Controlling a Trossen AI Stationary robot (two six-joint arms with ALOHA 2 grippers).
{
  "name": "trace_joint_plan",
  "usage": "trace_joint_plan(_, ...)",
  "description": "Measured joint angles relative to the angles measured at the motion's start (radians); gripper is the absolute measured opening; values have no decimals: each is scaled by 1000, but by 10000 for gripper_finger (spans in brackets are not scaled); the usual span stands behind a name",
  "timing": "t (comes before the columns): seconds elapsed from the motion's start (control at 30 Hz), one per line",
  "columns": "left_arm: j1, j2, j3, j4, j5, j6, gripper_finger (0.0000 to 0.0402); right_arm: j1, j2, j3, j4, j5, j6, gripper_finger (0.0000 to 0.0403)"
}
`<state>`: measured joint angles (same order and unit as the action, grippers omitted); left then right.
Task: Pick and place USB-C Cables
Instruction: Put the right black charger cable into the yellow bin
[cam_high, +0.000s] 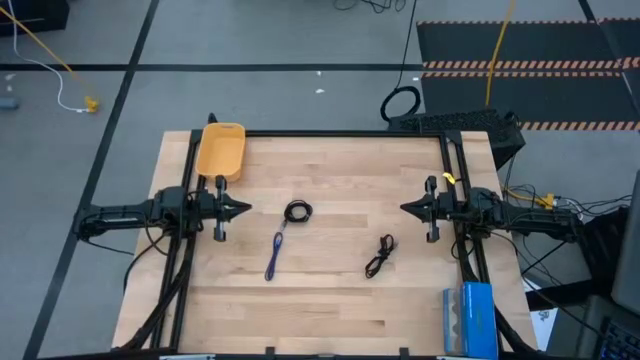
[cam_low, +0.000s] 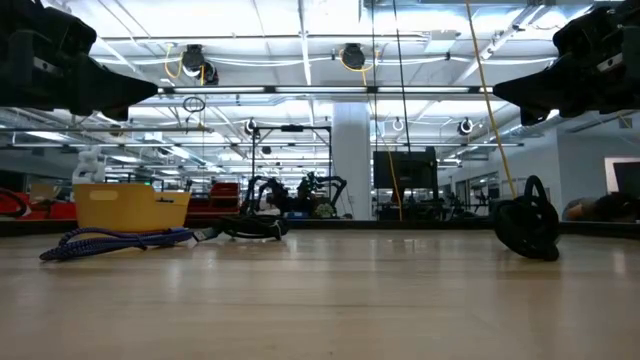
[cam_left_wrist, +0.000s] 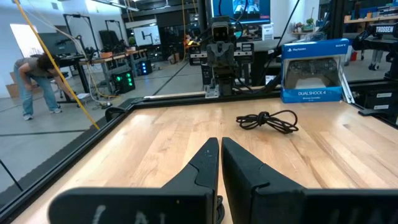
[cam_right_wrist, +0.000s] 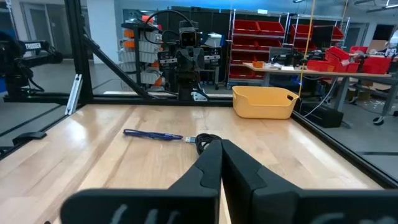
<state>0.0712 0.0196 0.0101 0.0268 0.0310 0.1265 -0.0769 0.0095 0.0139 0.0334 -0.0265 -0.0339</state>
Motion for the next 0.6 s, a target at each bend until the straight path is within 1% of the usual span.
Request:
trace_joint_plan(0.4,0,0,0,0,0,0,24,0,0,4,8,1,130,0)
trace_joint_plan(0.53,0,0,0,0,0,0,24,0,0,45,4,-2,181,0)
trace_joint_plan(0.6,0,0,0,0,0,0,24,0,2,92,-39,-5,180,0)
